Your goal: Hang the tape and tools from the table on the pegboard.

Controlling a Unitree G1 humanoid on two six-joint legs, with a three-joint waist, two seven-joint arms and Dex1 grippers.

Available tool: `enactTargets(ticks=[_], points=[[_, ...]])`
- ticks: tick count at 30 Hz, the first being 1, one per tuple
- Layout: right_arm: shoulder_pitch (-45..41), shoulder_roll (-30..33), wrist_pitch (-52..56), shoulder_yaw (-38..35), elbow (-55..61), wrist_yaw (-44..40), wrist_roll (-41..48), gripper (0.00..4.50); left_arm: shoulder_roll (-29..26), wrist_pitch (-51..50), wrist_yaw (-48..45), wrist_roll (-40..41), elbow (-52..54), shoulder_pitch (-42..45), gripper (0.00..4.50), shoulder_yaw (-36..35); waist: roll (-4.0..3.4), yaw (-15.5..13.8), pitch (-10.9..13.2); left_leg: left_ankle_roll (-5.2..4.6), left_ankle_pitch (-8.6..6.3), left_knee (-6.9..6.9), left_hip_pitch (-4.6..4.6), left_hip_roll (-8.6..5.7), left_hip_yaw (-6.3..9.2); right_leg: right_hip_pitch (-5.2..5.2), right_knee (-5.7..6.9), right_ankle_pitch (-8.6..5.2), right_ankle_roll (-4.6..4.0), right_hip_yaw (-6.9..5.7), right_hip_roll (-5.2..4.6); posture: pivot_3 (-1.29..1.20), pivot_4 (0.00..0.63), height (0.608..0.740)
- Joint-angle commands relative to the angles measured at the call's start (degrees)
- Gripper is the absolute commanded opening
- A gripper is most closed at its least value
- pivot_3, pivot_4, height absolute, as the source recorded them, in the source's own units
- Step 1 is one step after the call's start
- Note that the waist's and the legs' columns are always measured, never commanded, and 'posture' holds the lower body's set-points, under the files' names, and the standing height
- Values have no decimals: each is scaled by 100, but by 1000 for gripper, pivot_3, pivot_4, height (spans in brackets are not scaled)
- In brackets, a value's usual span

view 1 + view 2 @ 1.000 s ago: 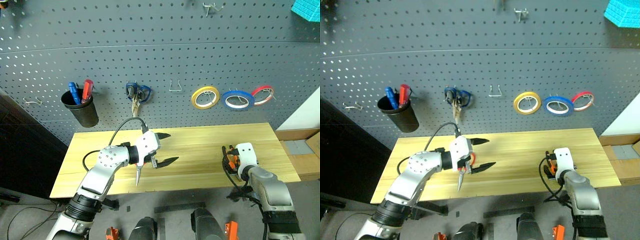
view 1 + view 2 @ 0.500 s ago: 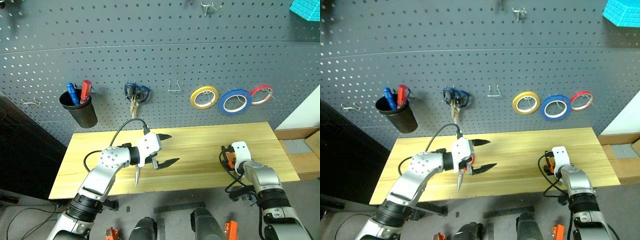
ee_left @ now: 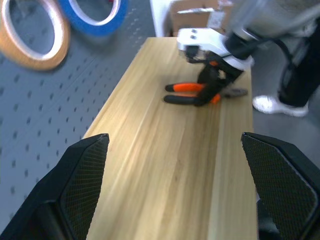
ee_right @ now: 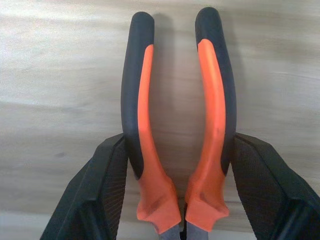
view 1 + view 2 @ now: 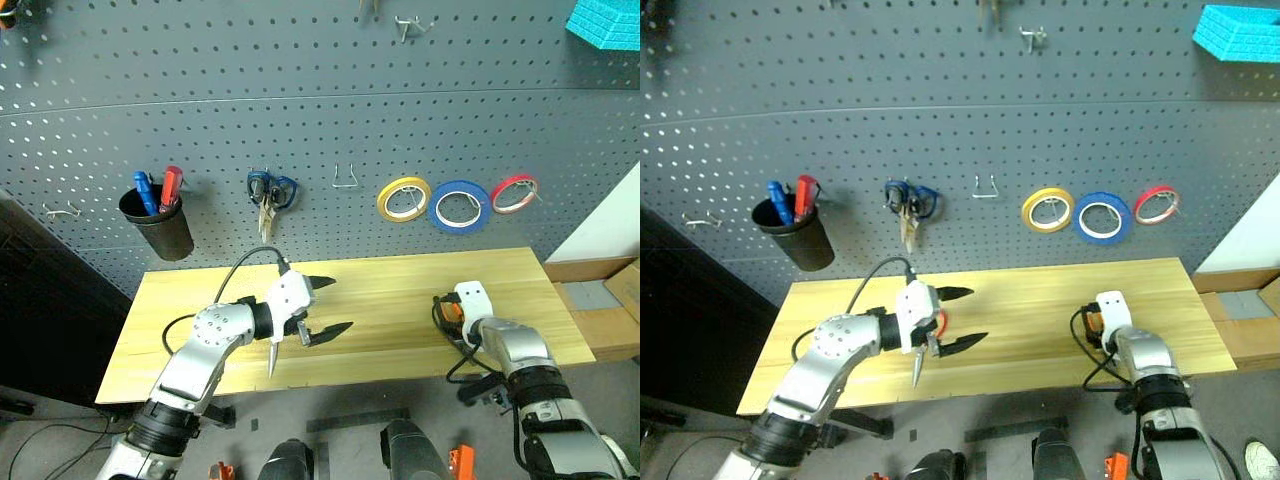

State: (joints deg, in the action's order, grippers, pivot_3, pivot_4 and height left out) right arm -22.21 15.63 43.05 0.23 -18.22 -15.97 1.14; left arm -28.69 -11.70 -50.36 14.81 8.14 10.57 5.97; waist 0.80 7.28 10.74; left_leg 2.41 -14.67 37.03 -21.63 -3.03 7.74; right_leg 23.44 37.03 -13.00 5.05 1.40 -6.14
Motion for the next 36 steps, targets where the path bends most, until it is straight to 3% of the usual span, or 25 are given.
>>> enactTargets(ticks=[1,6,11,15,24,31,36], points=[[-62,-431,112,111,1857,-33,398,2787,29,-219,358,482,536,-259,4500,-671,-1,46,0,2,1,1,-4,0,0,7,3,0,0,1,1,-141,122,740],[-166,-1260,-311,693,3601,-217,841,2787,383,-143,1027,844,1083,-651,4500,-1383,0,42,-4,8,4,0,-4,15,7,9,0,1,1,-4,13,-110,121,740],[-819,-1645,-1235,961,3711,-139,742,2787,449,-35,1353,816,1369,-773,4500,-1537,10,-145,-10,21,3,0,-5,40,6,9,-11,15,-23,-10,41,-89,120,740],[-1915,-1842,-2344,876,2659,-77,577,2787,411,-92,1590,793,1437,-663,4500,-1598,11,-216,-10,49,19,-2,-4,63,5,14,-11,33,-50,-11,71,-77,123,740],[-4023,-1832,-4917,449,-974,158,226,2787,436,-309,2013,693,1440,-41,4500,-1422,9,-251,-4,52,25,-10,21,110,3,9,-5,56,-95,-17,124,-10,157,740],[-4904,-1726,-6506,267,-3108,463,-47,2787,492,-383,2175,719,1385,214,4500,-1358,6,-267,53,53,24,-39,17,112,3,22,-10,54,-100,-15,126,32,205,740],[-5021,-1500,-7227,278,-4157,792,-402,2787,599,-375,2232,709,1298,309,4500,-1280,12,-288,140,53,24,-50,-3,113,2,47,-9,53,-103,-14,126,47,227,740]])
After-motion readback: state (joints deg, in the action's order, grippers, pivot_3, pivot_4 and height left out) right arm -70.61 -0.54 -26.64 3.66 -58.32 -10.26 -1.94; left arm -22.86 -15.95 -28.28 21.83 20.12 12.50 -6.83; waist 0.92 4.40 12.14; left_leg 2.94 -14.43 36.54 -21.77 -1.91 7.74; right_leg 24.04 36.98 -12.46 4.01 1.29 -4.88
